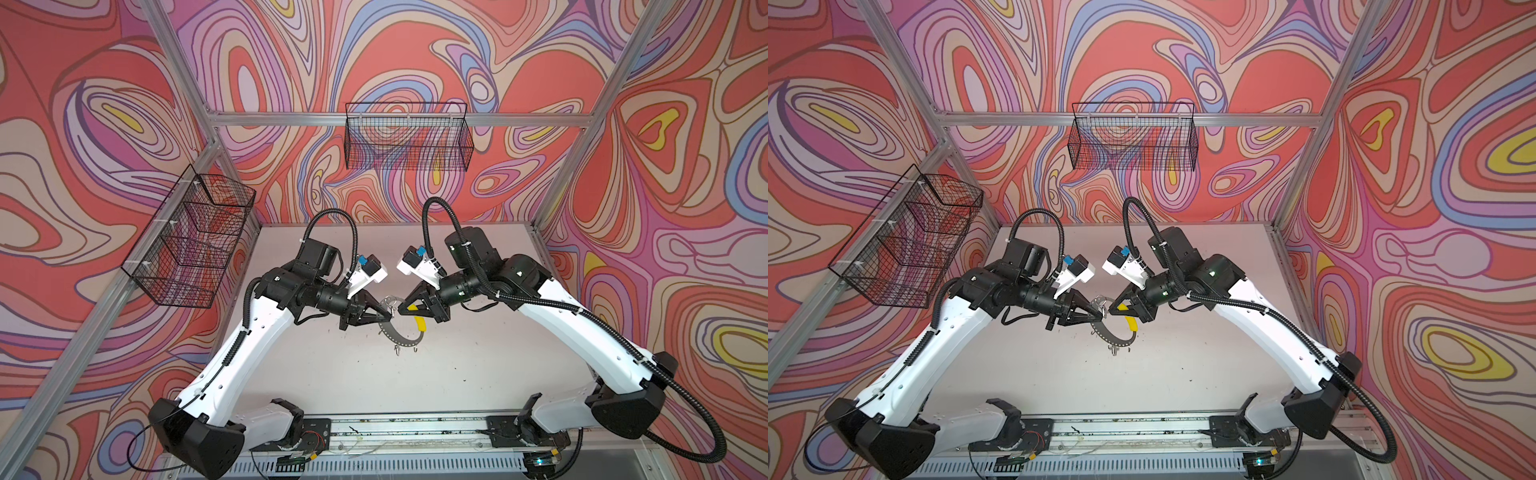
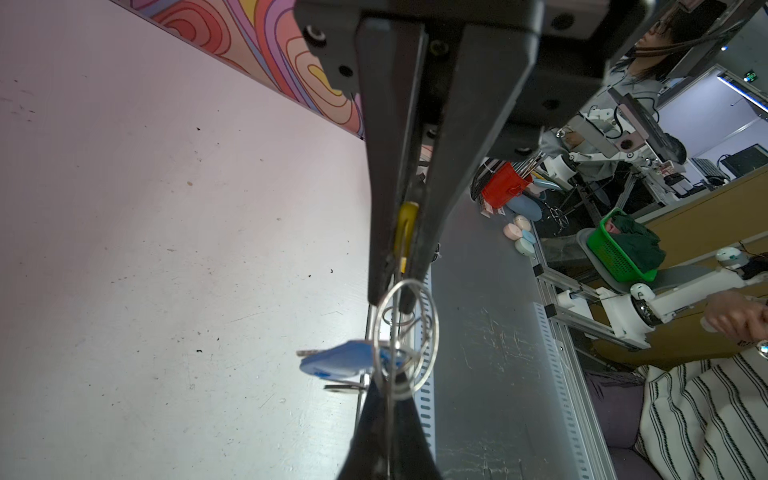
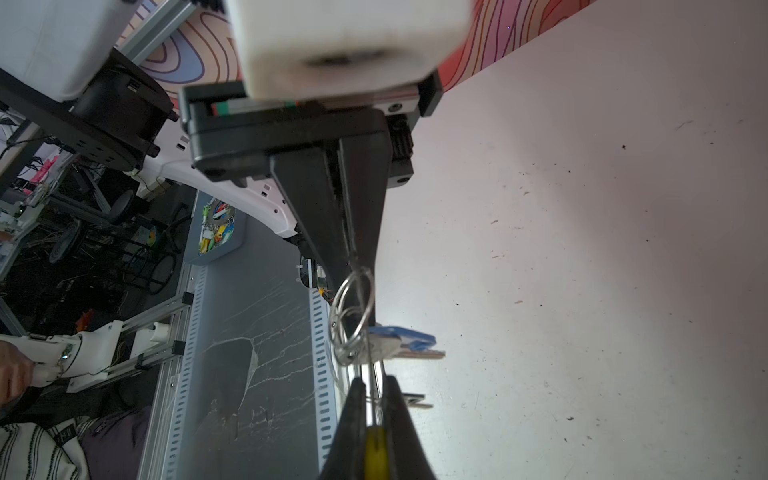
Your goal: Put the keys on the keyring
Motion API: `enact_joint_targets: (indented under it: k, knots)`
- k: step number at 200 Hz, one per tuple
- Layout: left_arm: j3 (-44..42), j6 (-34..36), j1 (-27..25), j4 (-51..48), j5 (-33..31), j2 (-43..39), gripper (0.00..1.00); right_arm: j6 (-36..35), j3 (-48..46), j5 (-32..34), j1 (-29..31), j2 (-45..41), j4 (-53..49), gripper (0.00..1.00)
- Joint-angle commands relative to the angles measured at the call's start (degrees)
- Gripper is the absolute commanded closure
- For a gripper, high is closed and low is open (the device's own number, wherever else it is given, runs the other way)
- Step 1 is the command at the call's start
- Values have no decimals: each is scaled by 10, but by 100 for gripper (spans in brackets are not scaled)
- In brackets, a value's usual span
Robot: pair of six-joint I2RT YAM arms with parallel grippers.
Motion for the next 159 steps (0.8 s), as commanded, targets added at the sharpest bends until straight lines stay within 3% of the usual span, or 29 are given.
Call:
enact_joint_targets:
  k: [1, 8, 23, 42, 76, 102, 130, 159]
  knots:
    - [18, -1, -3, 17, -26, -6, 100, 23, 6, 33, 9, -8, 25, 100]
    - [18, -3, -2, 19, -32, -10, 100, 31, 1, 49, 9, -15, 40, 100]
    - [15, -23, -1, 33, -76, -24, 74, 53, -12, 92, 9, -34, 77, 100]
    - [6, -36, 1, 50, -139, -57, 61, 80, -18, 146, 9, -47, 103, 100]
    - [-2, -112, 1, 119, -314, -130, 55, 122, -1, 239, 13, -25, 87, 100]
    - [-1, -161, -16, 183, -400, -161, 55, 151, 0, 276, 20, -11, 92, 100]
    - [5, -87, -118, 201, -561, -150, 59, 186, 23, 300, 22, 7, 93, 100]
    - [-4, -11, -198, 250, -681, -121, 63, 212, 36, 306, 24, 17, 93, 100]
